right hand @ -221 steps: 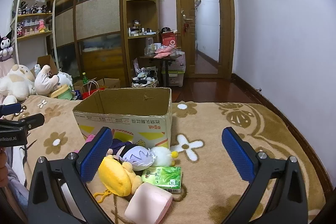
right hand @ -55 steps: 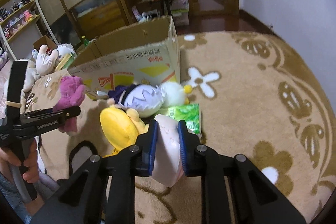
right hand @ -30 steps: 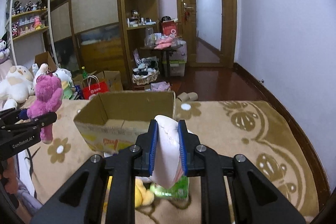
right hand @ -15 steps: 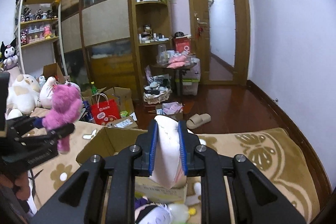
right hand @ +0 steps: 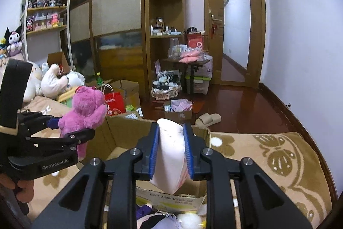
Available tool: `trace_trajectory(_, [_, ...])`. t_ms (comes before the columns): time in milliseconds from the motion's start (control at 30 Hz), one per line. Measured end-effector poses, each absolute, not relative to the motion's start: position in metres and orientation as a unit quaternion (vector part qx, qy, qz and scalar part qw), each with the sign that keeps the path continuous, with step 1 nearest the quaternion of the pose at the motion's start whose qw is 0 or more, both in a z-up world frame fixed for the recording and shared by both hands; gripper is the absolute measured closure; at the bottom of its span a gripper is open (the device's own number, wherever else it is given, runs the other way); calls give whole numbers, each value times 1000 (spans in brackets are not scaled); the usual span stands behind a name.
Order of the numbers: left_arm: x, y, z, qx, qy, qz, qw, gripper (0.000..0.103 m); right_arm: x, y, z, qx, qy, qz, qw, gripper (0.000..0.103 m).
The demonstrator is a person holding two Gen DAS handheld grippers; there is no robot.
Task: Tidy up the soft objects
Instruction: 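Carry the pink bear into the box with the left tool while the right tool carries the cushion over, then release the pink bear and the swirl cushion into the box, withdraw both tools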
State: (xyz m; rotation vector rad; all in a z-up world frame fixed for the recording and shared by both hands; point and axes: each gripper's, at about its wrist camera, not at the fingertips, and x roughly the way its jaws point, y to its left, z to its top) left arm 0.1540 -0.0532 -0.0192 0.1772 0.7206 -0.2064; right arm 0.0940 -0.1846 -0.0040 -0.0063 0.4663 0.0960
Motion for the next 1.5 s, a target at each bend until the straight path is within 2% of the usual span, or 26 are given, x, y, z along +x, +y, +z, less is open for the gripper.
trace_trajectory(467, [171,-57,-36,78,382,-114,914,54,98,-192,-24,10,244,52,968,74])
trace_trajectory(567, [171,-54,-36,76,381,-111,915,46,98,-194,-24,18,245,53,968,71])
trace_trajectory(633, [168,-54,-33,76,373,-109,918,34,98,-193,-23,18,249,49,967,70])
trace_trajectory(700, [166,-53,-30,76,369,-109,920,28,100,-193,-24,22,253,50,966,69])
trace_trajectory(800, [164,-50,-31,73,370,-105,920,25,100,-192,-23,25,254,53,965,67])
trace_trajectory(933, [163,-47,-34,67,386,-102,915,24,102,-193,-22,34,251,54,966,45])
trace_trajectory(1000, [162,-44,-35,69,389,-99,913,24,102,-194,-21,37,248,52,967,41])
trace_trajectory(1100, [159,-40,-33,68,388,-90,915,14,98,-195,-20,43,246,50,967,33])
trace_trajectory(1200, [155,-34,-27,61,385,-87,917,13,92,-198,-19,45,246,43,967,23])
trace_trajectory(1267, [152,-32,-24,63,384,-82,918,8,87,-201,-17,46,245,37,968,10])
trace_trajectory(1333, [149,-30,-19,64,376,-76,921,6,79,-203,-14,48,241,31,969,4])
trace_trajectory(1400, [143,-28,-15,64,371,-76,923,5,72,-204,-9,50,238,29,970,0])
trace_trajectory(1500, [134,-26,-10,61,368,-75,925,3,64,-206,-3,50,235,26,970,0])
